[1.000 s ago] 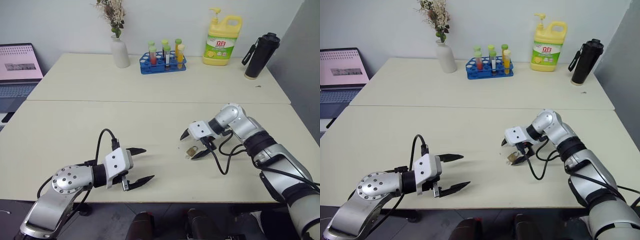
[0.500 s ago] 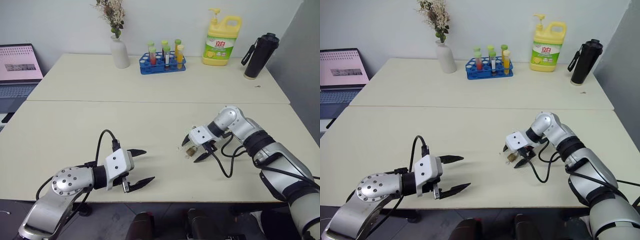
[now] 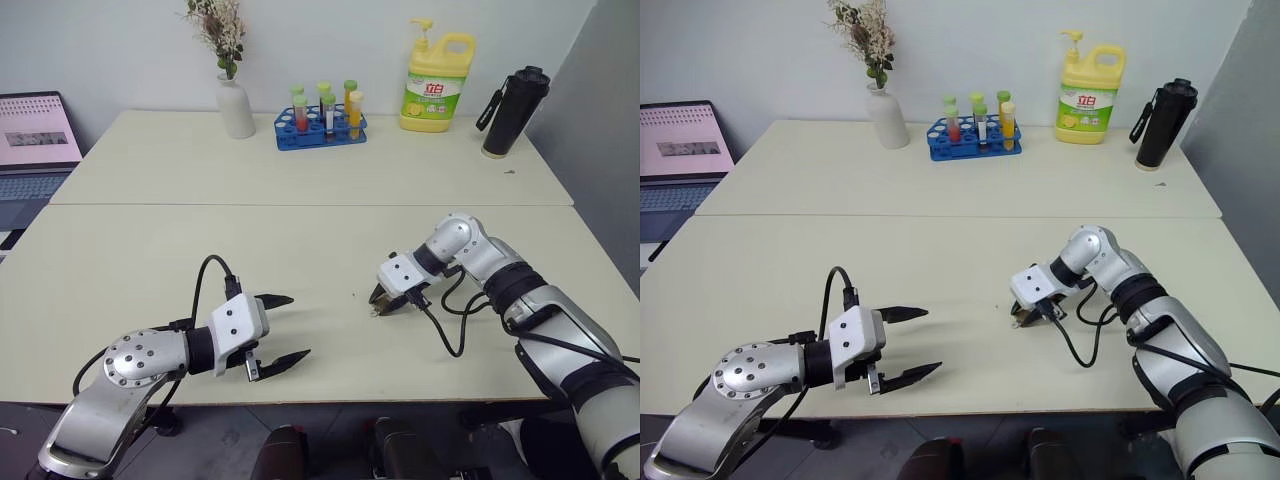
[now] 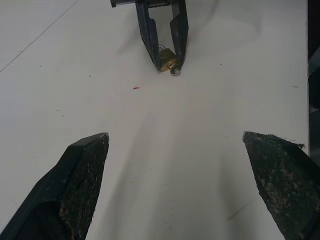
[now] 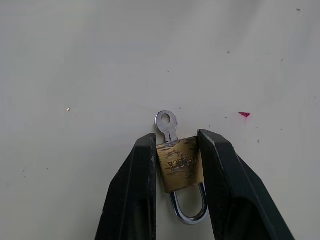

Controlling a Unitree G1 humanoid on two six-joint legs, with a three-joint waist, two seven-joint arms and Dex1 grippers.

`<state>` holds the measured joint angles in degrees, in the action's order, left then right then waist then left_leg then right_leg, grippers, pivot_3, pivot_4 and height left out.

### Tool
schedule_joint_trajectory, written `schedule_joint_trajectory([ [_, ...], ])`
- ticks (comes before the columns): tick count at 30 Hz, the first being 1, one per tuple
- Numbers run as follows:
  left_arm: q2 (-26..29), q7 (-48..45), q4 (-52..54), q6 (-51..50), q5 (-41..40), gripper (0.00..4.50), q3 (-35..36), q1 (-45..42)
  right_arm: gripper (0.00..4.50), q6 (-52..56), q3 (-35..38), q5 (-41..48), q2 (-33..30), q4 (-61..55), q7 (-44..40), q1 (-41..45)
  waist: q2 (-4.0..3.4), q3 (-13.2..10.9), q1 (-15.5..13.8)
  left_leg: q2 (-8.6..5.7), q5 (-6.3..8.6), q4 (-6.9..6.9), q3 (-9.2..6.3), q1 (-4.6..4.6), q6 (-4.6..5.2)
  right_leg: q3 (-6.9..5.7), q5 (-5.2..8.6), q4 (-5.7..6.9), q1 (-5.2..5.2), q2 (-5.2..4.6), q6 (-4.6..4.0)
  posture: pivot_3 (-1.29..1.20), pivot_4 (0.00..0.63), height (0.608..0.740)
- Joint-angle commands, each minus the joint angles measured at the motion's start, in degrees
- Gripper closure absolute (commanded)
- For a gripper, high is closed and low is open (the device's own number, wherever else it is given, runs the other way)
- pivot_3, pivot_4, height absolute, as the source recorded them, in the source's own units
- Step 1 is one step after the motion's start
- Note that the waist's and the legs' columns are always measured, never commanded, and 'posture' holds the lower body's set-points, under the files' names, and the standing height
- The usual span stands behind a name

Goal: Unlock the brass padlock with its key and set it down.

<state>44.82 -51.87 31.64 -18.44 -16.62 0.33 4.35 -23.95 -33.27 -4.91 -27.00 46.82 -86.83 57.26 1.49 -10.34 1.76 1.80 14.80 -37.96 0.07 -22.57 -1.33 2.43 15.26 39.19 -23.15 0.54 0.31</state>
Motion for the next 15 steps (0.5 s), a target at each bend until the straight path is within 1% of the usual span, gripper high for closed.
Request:
schedule_joint_trajectory([
  [1,-0.3,0.6,1.0,0.9,0.2,0.0,0.0,-0.2,3.64,12.5,6.9,2.5,-3.9,-12.1,4.4,-4.5,-0.01,0.0,-0.3,-0.01,0.0,0.0,0.0,-0.04,0.0,0.0,0.0,0.0,-0.02,-0.01,0.0,0.0,0.15,0.74],
  [3,-0.7,0.8,1.0,0.8,0.3,0.0,-0.5,-0.3,3.64,19.5,9.7,2.0,-6.6,-22.6,8.0,-9.6,-0.01,0.0,-0.6,-0.07,0.0,-0.01,-0.13,-0.18,0.0,-0.05,0.0,-0.04,-0.06,-0.05,0.0,0.0,0.15,0.74],
  [6,-0.9,0.6,0.4,1.2,0.6,0.0,-1.1,-1.0,3.64,26.8,12.6,1.3,-8.2,-34.4,13.8,-17.3,-0.01,0.0,-0.7,-0.08,0.01,0.02,-0.13,-0.27,0.0,-0.05,0.0,-0.09,-0.11,-0.07,0.01,0.0,0.15,0.74],
  [8,-0.9,0.5,-0.1,1.4,0.7,0.0,-1.4,-1.4,3.64,29.8,13.5,0.5,-8.6,-39.0,16.8,-20.4,-0.01,0.0,-0.5,-0.07,0.01,0.04,-0.14,-0.27,0.0,-0.05,0.01,-0.1,-0.11,-0.05,0.02,0.0,0.15,0.74],
  [9,-0.9,0.4,-0.4,1.4,0.7,0.0,-1.6,-1.8,3.64,32.4,14.1,-0.3,-7.9,-41.0,19.8,-22.2,-0.02,0.0,-0.3,-0.07,0.01,0.04,-0.13,-0.26,0.0,-0.04,0.01,-0.1,-0.12,-0.04,0.02,0.0,0.15,0.74],
  [13,-1.1,-0.2,-1.5,1.9,0.8,0.0,-2.4,-3.0,3.64,39.1,14.8,-1.8,-6.0,-45.3,26.6,-26.5,-0.02,0.0,0.1,-0.03,0.0,0.02,-0.08,-0.21,0.0,0.03,0.08,-0.08,-0.12,0.09,0.14,0.0,0.15,0.74],
  [15,-1.1,-0.6,-2.0,2.3,0.8,0.0,-2.7,-3.4,2.91,41.4,15.2,-1.6,-5.4,-46.5,28.2,-27.3,-0.02,0.0,0.1,0.0,0.0,0.01,-0.09,-0.2,0.0,0.05,0.09,-0.09,-0.11,0.15,0.2,0.0,0.15,0.74],
])
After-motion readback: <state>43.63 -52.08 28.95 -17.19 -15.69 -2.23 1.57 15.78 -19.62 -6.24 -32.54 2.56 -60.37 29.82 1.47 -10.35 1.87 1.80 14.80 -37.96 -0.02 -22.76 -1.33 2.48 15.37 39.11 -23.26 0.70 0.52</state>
